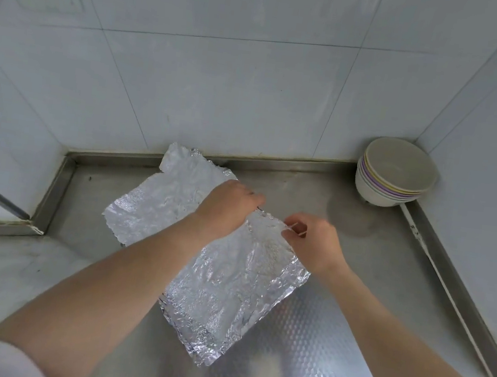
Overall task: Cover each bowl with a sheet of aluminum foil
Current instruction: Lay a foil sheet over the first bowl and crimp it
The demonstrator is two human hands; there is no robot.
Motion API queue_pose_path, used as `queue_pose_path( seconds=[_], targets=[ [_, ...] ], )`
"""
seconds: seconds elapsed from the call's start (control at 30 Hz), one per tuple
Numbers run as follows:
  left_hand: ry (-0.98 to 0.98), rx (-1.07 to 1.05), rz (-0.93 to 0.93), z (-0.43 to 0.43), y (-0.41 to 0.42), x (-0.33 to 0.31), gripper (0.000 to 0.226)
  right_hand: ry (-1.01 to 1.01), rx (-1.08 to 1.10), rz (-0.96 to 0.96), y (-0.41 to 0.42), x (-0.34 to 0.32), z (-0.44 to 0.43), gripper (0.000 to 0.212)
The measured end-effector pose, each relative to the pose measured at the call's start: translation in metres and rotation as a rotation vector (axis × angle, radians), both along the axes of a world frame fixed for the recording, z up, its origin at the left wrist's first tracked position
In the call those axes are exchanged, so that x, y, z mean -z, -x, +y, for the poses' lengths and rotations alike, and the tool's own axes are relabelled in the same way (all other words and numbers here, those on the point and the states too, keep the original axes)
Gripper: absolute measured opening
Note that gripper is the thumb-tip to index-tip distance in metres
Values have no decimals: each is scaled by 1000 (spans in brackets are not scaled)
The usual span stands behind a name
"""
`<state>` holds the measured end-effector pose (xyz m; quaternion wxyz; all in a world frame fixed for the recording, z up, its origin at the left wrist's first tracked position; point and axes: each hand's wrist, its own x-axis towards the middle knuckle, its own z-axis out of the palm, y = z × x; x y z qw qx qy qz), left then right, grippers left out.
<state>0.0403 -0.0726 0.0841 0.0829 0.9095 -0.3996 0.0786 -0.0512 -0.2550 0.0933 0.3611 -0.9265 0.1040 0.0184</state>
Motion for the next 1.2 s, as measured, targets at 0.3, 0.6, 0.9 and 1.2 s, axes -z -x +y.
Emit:
queue_pose_path(
  seconds=[0.3, 0.6, 0.9, 1.2],
  targets=[
    [210, 3, -23, 6, 0, -84, 17, -594, 35, -27, 9, -46, -31, 82],
    [803, -233, 141, 6, 8, -195, 6, -1197, 58, 55, 51, -56, -88, 132],
    [1253, -600, 630, 19, -3, -186, 12, -954, 249, -28, 62, -64, -77, 52],
    [910, -638, 889, -7, 11, -94, 7, -434, 625, -75, 69, -31, -117, 8]
  ],
)
